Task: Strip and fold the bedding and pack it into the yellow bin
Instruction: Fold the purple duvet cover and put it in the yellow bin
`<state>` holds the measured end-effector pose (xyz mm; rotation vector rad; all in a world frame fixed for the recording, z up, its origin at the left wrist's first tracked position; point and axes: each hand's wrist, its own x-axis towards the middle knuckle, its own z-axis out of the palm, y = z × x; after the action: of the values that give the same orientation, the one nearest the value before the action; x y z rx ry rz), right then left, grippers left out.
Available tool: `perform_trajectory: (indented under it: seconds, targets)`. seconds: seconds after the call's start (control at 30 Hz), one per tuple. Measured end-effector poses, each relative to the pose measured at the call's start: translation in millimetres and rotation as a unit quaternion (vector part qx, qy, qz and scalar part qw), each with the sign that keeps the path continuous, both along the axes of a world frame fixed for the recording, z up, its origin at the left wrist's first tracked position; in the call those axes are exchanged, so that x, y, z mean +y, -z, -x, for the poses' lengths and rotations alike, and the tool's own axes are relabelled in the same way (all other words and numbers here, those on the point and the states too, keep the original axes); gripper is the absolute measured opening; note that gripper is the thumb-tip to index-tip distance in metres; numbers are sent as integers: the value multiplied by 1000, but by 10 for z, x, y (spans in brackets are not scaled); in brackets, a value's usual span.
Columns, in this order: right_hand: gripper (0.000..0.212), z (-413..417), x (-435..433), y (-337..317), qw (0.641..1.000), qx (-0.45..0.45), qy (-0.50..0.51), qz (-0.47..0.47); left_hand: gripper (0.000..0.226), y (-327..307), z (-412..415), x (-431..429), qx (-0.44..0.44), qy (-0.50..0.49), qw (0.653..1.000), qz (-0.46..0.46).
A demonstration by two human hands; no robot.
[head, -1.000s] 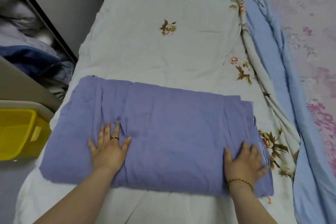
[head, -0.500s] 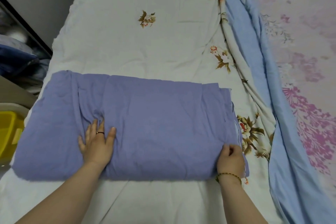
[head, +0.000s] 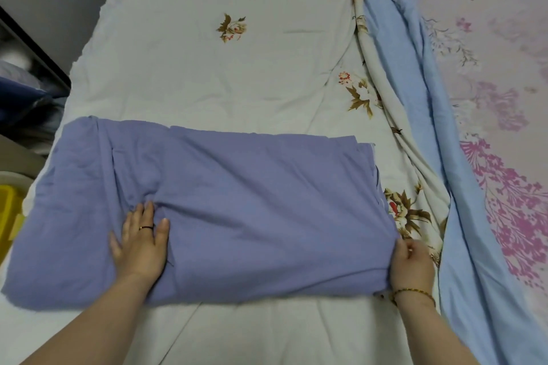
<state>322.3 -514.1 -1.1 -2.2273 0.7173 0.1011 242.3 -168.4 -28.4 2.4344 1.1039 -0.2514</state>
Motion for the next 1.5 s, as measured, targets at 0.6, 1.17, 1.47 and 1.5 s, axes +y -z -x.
perform_trajectory:
  seconds: [0.6, 1.17, 1.47, 1.5]
  targets:
    - [41, -1897, 528, -300, 1000, 14, -19, 2, 53, 193, -534, 117, -22, 49, 998, -35]
    - [20, 642, -172, 72, 957, 163, -126, -206, 76, -21, 218, -786, -80, 153, 985, -15]
    - [35, 271, -224, 100, 989, -13, 87, -120, 82, -23, 204, -641, -16, 141, 990, -3]
    - [36, 270, -187, 163, 990, 9, 90, -112, 83, -27, 216, -619, -2, 146, 989, -2]
